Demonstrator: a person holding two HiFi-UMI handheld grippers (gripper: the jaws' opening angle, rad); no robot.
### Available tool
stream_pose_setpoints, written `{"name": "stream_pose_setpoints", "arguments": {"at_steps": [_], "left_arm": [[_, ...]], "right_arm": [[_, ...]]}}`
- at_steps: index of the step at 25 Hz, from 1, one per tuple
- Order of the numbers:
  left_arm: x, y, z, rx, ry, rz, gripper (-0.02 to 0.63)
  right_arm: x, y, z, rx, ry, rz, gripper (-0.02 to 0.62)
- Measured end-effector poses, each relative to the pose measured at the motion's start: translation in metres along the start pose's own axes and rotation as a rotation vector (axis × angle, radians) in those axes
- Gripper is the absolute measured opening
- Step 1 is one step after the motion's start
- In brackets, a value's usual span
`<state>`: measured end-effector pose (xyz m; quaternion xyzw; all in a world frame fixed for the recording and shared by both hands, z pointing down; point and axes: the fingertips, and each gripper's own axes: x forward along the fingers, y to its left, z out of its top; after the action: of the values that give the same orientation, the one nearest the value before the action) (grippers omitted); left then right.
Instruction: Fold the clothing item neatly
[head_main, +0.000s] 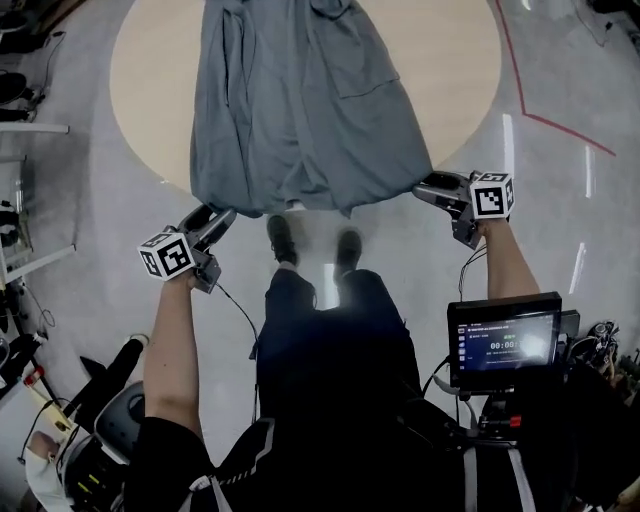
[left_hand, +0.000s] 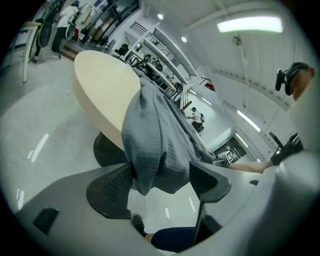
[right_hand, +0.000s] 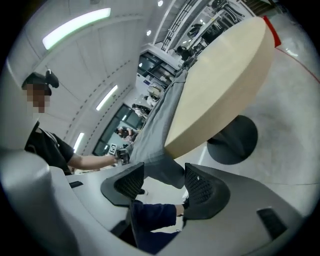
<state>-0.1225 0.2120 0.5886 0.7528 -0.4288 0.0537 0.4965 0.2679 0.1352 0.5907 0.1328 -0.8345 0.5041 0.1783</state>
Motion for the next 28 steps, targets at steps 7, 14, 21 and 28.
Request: {"name": "stream_pose_setpoints", "arguments": {"at_steps": [7,14,21,28], "left_arm": [[0.003,0.027,0.000,-0.006,0.004,0.033,0.284],[0.006,-0.008,-0.007,-0.038,0.012,-0.044,0.078],[-0.002,-0.066,0.023,-0.071,-0.010,-0.105,0.077],[-0.018,-0.130,0.092,-0.104,-0.069,-0.134,0.077]], "right_arm": [[0.028,0.013,-0.005,0.040,-0.022,0.089,0.025],[0.012,0.044,0.008,0.074,-0.082,0.135,0.020],[0.017,0.104,0.046,0.020,-0.130,0.173,0.020],[0.005,0.164,0.117,-0.021,-0.206,0.187,0.020]]}}
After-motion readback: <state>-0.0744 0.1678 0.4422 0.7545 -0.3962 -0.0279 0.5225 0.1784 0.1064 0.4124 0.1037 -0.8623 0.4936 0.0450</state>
